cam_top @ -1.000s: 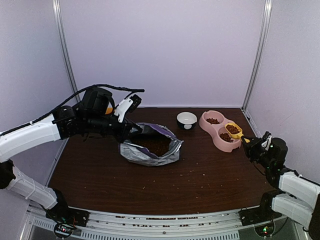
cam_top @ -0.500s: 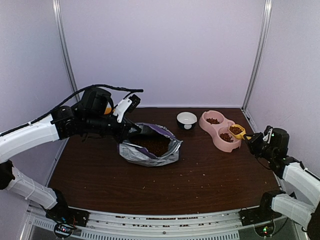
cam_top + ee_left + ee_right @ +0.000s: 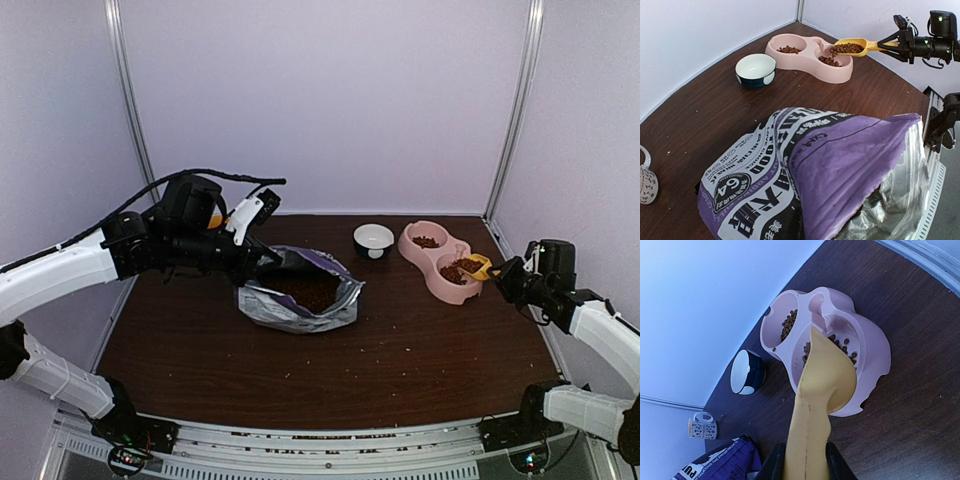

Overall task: Serve the pet food
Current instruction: Place the pet food in the pet food bowl.

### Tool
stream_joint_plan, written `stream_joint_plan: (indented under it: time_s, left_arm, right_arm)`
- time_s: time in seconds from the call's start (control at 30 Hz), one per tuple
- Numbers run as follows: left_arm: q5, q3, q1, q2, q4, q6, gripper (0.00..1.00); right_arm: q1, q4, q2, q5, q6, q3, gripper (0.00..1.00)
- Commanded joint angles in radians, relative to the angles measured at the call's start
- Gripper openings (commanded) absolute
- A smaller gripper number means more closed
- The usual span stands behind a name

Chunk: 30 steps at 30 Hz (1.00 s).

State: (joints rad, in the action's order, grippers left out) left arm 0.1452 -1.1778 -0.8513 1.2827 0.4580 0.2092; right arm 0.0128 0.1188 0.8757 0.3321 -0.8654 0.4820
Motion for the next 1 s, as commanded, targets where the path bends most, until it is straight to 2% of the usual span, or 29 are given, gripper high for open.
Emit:
stream_joint_plan:
  time_s: [0.0,0.5,0.97]
  left_arm:
    - [-0.001,-0.009,0.008,-0.054,-0.091,-0.01,0.0]
    - [-0.001,-0.009,0.008,-0.063,-0.091,-0.012,0.0]
    - [0.006,-0.011,0.008,-0.06,-0.092,-0.012,0.0]
  right_arm:
    - [0.007,0.071,0.012,-0.036,0.085,0.069,0.0]
    - [0.008,0.204,0.046,-0.048,0.205,0.17,0.0]
    - [0.006,0.421,0.09,-0.069,0.478,0.328,0.0]
